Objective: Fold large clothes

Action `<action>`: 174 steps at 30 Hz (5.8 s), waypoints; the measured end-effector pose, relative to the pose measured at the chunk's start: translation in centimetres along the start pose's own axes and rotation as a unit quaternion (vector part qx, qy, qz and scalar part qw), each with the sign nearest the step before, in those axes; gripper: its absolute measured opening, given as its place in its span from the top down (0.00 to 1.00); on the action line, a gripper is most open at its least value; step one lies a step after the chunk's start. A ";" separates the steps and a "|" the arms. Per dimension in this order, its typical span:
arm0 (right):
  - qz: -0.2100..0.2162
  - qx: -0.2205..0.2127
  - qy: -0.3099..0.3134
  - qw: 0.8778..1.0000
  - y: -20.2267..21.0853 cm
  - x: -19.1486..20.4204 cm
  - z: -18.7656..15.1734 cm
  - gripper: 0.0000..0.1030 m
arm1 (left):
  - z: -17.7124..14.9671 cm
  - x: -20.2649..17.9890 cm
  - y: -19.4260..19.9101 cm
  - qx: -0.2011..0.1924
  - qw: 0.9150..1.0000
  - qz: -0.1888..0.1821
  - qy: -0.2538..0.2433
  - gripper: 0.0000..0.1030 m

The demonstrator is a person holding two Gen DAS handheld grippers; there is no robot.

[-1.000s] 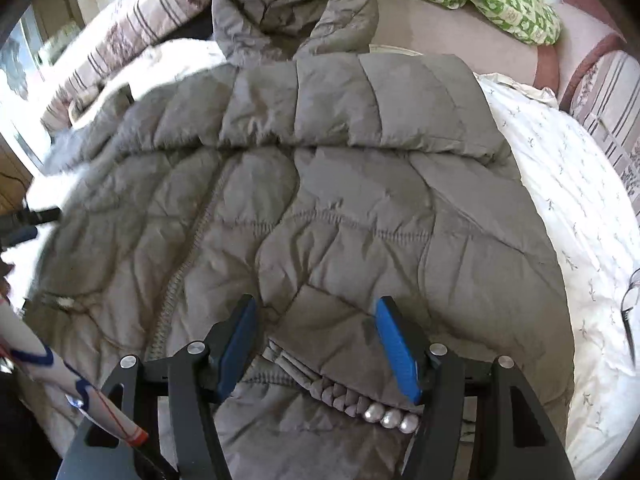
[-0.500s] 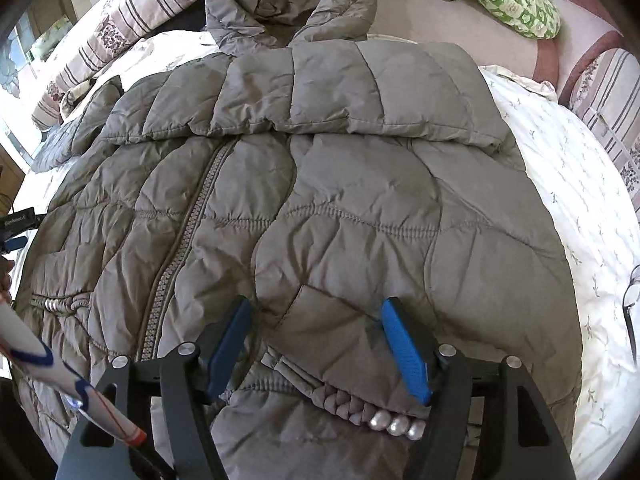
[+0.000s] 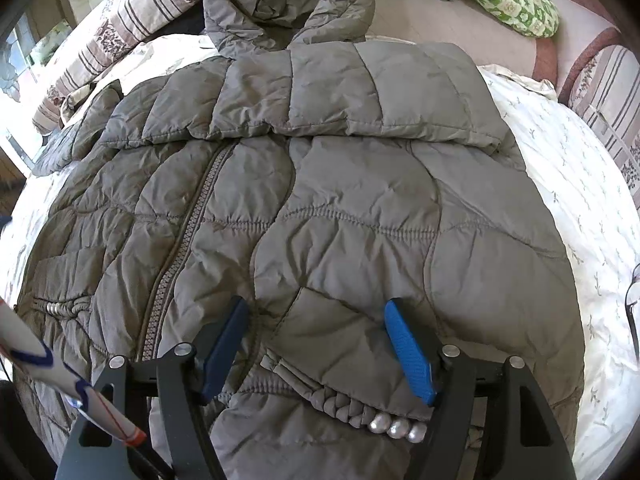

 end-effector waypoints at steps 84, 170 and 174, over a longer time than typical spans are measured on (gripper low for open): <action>0.024 -0.142 -0.154 0.978 7.1 -11.8 4.3 0.61 | -22.0 -38.7 6.8 0.024 0.915 -0.238 -0.325 0.39; -0.094 -0.051 0.049 0.993 -2.6 -0.9 7.6 0.46 | -14.7 -20.3 -3.3 -0.022 0.975 -0.049 -0.217 0.33; -0.111 -0.077 0.077 0.988 -0.5 0.7 7.3 0.46 | -15.1 -20.3 -1.9 -0.032 0.974 -0.059 -0.216 0.33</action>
Point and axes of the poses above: each gripper's, at about its wrist camera, not at the fingertips, and y roughly against the way its jaws point, x to its left, z to its top, the point moved 9 cm from there along -y, roughly the way its jaws point, and after that the axes turned 8 degrees about y, right-handed, at the moved point
